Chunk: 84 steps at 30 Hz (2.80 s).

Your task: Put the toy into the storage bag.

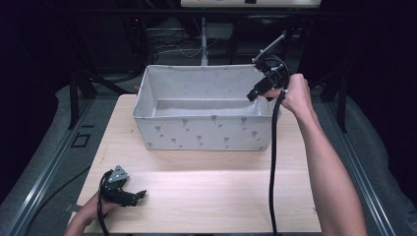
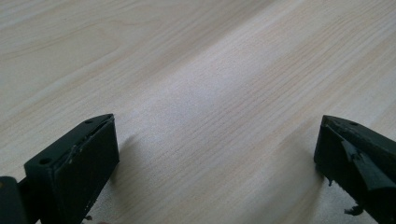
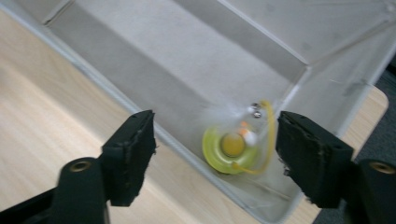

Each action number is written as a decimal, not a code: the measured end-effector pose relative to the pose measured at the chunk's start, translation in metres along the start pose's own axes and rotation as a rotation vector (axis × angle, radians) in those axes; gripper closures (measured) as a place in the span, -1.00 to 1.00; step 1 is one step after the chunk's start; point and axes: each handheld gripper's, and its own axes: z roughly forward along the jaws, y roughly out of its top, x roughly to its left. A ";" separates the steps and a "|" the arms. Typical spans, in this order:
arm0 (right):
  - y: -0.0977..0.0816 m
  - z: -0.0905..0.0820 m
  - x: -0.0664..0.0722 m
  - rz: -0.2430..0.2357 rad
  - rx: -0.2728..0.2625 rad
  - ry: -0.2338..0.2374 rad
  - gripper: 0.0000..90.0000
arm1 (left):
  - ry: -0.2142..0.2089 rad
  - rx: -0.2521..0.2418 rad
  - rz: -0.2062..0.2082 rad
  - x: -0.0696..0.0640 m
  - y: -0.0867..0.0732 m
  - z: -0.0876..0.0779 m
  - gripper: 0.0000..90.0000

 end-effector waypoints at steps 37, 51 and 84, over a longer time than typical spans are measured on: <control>-0.034 0.021 0.126 -0.295 -0.052 0.150 -0.96 | 0.006 -0.010 -0.004 -0.001 0.000 0.001 -1.00; -0.083 0.063 0.146 -0.303 -0.040 0.174 -1.00 | 0.010 -0.007 -0.003 -0.001 0.000 0.001 -1.00; -0.164 0.144 0.134 -0.276 0.151 0.122 -1.00 | 0.005 -0.009 -0.002 -0.001 0.000 0.001 -1.00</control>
